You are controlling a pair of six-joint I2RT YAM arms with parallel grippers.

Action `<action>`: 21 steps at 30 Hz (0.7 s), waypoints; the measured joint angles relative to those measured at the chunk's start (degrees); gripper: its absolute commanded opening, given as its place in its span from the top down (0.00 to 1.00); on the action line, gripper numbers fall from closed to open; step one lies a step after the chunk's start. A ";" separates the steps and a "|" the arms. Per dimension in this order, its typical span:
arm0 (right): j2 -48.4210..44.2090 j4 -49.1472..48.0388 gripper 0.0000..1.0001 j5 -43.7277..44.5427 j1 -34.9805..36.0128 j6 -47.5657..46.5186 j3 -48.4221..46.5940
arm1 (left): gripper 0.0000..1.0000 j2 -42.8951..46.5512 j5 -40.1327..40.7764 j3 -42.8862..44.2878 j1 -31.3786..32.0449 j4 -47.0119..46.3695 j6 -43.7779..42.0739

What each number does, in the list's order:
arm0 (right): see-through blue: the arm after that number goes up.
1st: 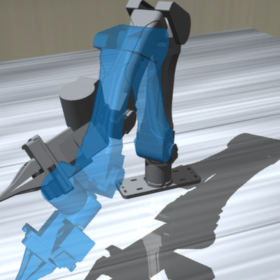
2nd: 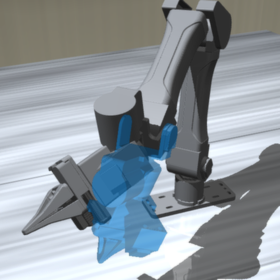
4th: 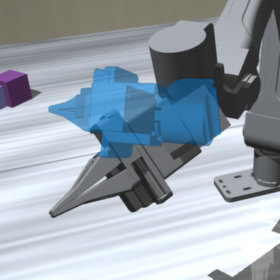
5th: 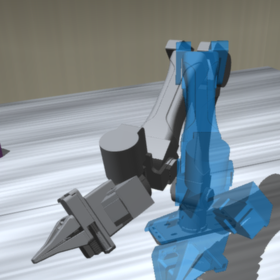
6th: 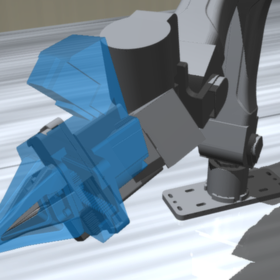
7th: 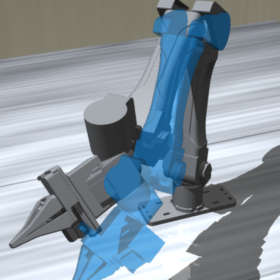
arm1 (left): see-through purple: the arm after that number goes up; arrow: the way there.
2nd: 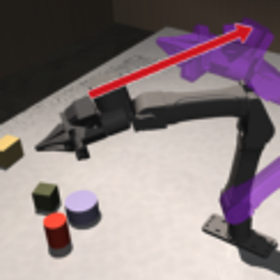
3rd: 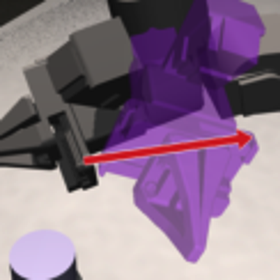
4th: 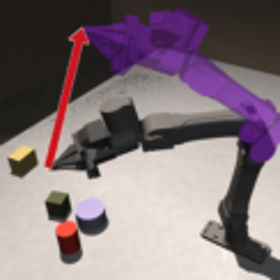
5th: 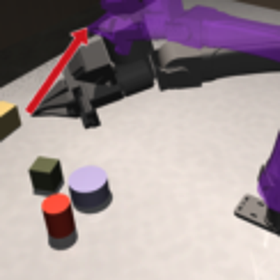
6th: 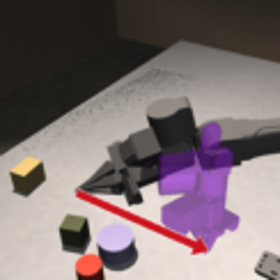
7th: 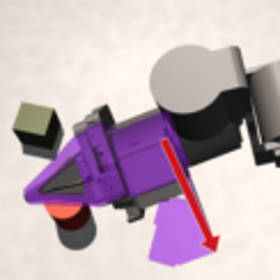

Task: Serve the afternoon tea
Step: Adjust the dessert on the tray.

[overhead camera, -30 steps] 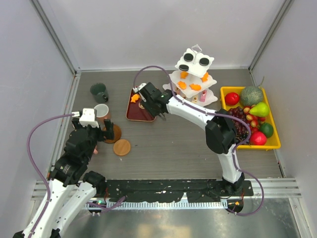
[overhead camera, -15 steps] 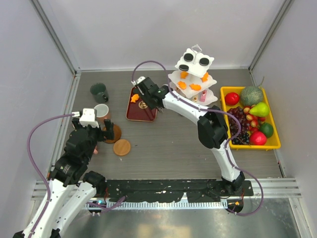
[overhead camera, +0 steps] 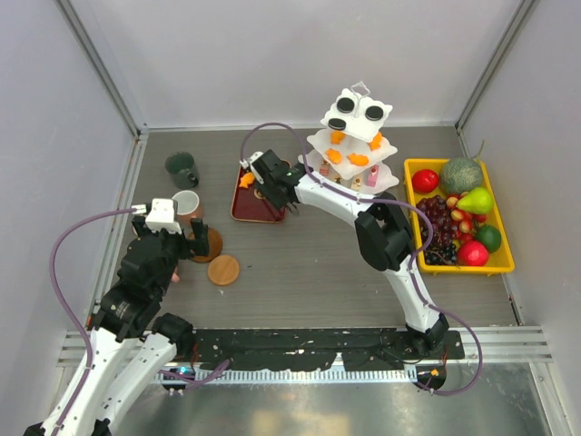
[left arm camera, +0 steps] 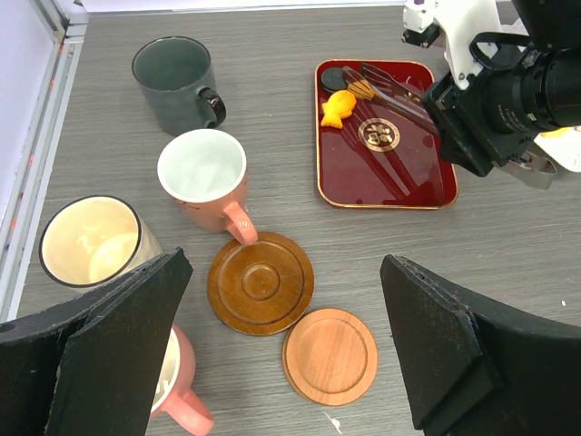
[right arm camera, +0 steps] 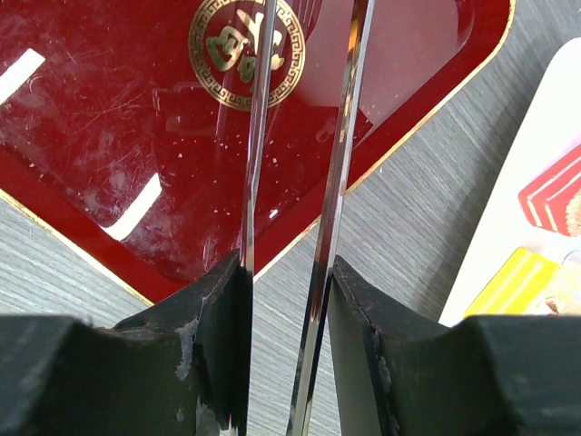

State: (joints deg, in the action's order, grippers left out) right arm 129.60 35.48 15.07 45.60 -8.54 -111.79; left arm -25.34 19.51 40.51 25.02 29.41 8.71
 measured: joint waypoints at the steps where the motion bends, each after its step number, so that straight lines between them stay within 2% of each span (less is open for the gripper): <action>1: 0.00 0.07 0.56 -0.17 0.04 -0.22 0.33 | 0.01 0.00 0.00 0.00 0.00 0.00 0.00; 13: -0.28 -0.70 0.56 -1.99 0.52 -2.21 2.03 | 0.01 0.00 0.00 -0.07 0.00 0.00 0.00; 21: -4.48 -0.09 0.56 -4.74 1.62 -3.54 6.64 | 0.01 0.00 0.00 -0.07 0.00 0.00 0.00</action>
State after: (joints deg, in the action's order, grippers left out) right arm 125.12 35.40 10.33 47.22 -12.08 -105.14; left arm -25.34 19.51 40.45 25.02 29.41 8.71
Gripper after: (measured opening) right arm 0.441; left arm 0.991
